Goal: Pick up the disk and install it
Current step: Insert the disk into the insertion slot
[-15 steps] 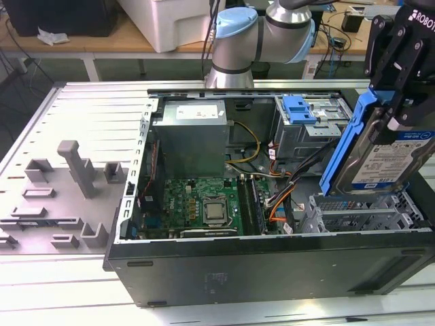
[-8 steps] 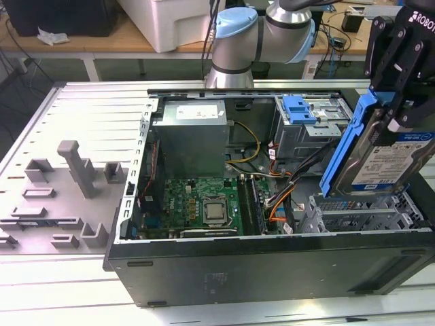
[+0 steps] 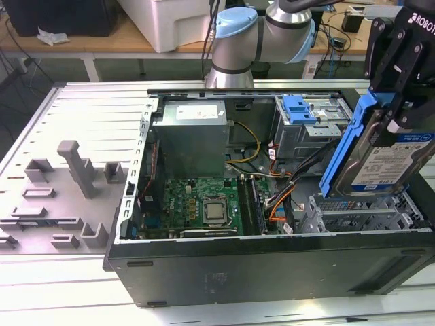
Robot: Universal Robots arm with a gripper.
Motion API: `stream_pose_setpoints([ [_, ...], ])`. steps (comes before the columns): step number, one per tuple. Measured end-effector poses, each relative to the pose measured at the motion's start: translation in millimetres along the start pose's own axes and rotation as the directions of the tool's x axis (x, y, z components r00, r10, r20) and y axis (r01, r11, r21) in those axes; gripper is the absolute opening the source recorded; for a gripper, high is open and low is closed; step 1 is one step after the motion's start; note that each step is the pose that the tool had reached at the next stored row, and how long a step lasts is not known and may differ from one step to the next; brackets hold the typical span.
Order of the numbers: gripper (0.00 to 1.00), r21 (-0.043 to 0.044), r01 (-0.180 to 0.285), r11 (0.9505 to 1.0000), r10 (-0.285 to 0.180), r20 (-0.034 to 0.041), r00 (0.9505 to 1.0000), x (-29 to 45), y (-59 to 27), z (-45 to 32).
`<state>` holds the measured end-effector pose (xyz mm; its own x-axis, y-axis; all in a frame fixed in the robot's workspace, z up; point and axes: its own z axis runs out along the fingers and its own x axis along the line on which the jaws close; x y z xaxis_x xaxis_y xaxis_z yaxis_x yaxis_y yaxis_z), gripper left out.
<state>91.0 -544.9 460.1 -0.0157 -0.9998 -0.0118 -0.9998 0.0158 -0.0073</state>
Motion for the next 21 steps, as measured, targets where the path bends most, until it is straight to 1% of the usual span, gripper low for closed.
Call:
stream_pose_setpoints([
  [10,0.37,-0.0001,0.01,0.9999,-0.01,0.0001,0.9999,0.0,0.1,2.4],
  [21,0.37,-0.0001,0.01,0.9999,-0.01,0.0,0.9999,0.1,0.6,4.9],
])
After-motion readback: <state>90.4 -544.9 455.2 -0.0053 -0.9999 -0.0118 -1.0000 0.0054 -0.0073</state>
